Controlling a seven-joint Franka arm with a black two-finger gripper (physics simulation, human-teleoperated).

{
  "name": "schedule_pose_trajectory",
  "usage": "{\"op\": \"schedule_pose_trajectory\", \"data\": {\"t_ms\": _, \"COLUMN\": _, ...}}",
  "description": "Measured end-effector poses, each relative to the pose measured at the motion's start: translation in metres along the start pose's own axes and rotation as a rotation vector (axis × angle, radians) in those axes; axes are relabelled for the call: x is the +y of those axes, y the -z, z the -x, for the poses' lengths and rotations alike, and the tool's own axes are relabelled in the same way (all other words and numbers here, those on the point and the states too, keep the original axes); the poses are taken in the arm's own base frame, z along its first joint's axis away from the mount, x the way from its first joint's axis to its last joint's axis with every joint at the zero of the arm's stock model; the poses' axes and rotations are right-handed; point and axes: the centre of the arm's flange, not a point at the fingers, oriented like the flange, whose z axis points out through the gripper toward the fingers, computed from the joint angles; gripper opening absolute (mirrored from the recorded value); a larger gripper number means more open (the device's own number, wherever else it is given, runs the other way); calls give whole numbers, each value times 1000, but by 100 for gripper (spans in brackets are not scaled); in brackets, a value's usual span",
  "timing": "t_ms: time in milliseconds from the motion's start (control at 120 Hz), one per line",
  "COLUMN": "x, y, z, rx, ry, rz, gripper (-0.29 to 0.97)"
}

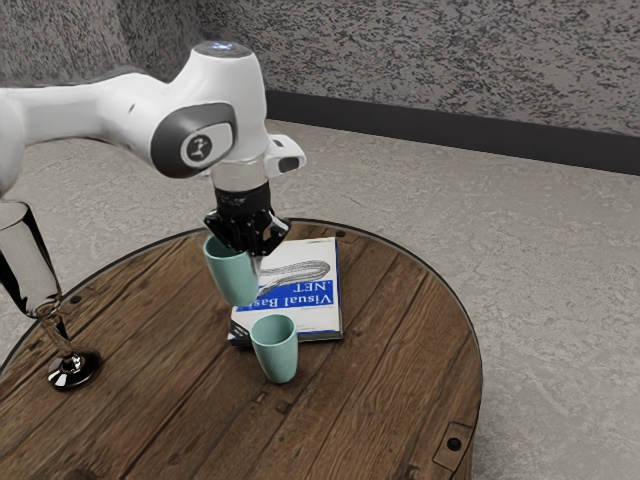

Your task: Place the left cup onto the right cup

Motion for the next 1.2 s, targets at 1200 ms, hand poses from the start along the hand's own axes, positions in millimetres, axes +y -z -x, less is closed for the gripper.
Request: {"op": "schedule_pose_trajectory", "data": {"t_ms": 1200, "x": 39, "y": -81, "z": -57, "rx": -142, "ry": 257, "rz": 18, "gripper": 17}}
